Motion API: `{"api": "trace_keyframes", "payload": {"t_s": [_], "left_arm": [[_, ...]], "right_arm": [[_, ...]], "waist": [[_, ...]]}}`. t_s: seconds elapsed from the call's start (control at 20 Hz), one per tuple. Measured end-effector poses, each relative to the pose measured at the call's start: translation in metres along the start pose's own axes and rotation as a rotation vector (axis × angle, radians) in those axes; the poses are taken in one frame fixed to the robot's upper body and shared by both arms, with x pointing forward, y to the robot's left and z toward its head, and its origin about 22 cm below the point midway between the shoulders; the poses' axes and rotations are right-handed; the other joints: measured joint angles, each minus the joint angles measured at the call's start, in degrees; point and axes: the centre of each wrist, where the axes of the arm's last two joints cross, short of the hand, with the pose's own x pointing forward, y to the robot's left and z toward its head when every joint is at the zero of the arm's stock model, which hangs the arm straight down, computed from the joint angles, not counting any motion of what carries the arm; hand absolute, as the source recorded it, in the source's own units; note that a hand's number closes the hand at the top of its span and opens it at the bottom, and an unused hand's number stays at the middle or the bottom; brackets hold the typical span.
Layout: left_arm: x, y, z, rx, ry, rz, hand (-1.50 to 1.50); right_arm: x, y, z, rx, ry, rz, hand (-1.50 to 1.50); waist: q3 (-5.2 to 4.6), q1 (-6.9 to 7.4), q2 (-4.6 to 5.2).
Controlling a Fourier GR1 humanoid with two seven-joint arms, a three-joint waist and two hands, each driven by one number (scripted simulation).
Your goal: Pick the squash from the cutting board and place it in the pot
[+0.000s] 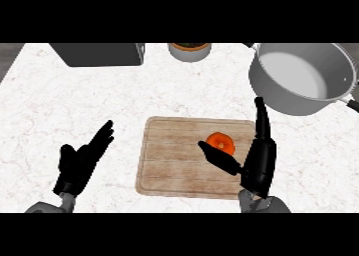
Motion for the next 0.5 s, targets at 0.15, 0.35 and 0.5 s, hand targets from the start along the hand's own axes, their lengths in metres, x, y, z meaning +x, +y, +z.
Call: {"api": "trace_keyframes", "payload": {"t_s": [0.15,0.35,0.5], "left_arm": [[0.002,0.002,-0.005,-0.014,-0.003,-0.003,0.0],[-0.002,0.004,-0.007,-0.025,-0.009,-0.005,0.0],[-0.002,0.001,-0.01,-0.034,-0.015,-0.007,0.0]], "right_arm": [[0.024,-0.007,-0.003,0.028,0.093,0.007,-1.5],[0.045,-0.011,-0.008,0.073,0.215,0.023,-1.5],[0.046,-0.009,-0.011,0.162,0.314,0.056,-1.5]], "waist": [[0.09,0.52,0.13],[0.22,1.42,0.35],[0.29,1.83,0.53]]}}
